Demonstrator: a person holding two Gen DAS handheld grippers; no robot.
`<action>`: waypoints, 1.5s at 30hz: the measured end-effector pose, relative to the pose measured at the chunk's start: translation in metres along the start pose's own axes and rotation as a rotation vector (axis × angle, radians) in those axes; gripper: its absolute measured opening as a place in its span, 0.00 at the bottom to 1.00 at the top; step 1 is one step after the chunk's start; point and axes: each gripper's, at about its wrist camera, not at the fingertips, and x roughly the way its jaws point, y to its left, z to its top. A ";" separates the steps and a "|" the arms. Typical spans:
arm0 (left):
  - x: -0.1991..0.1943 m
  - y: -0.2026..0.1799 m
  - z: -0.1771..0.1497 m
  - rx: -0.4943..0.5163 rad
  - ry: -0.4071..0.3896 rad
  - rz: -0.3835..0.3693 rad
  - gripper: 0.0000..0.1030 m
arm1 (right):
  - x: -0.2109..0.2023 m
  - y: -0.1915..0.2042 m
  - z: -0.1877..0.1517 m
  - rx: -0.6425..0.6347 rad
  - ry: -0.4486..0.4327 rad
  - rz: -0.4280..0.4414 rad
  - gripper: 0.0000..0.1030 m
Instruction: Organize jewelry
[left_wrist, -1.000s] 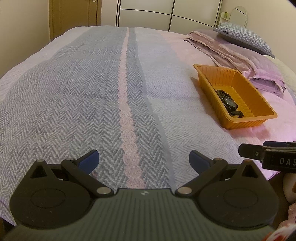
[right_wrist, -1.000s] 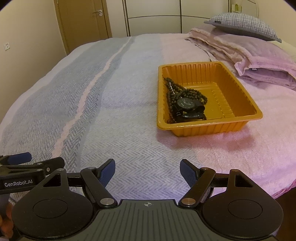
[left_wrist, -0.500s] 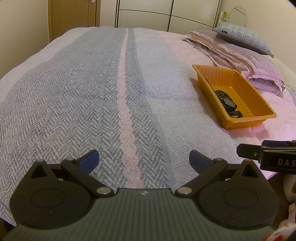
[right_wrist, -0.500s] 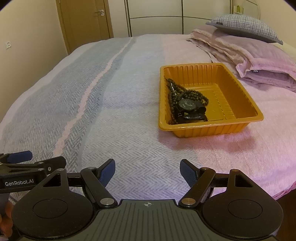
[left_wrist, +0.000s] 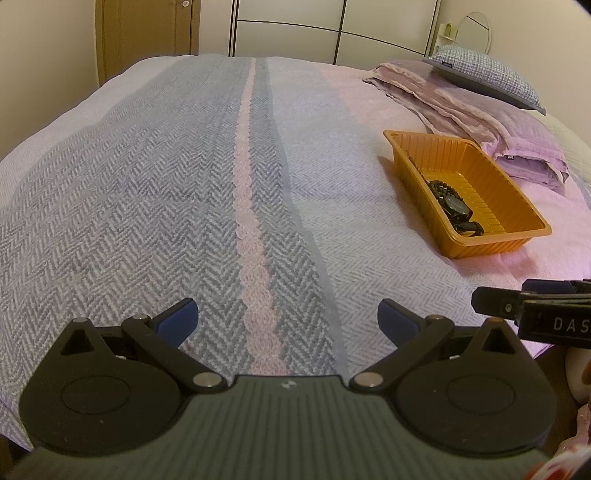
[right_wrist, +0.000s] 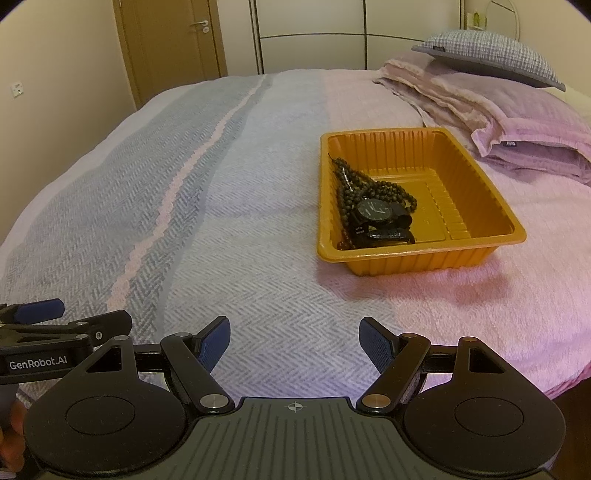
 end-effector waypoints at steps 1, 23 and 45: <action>0.000 0.000 0.000 0.001 0.000 -0.001 1.00 | 0.000 0.000 0.000 0.000 0.000 0.001 0.74; 0.000 0.001 0.005 0.009 -0.005 -0.007 1.00 | -0.001 0.002 0.003 -0.003 -0.003 -0.003 0.74; -0.003 0.001 0.003 0.006 -0.028 0.008 1.00 | -0.002 0.002 0.002 -0.001 -0.004 -0.002 0.74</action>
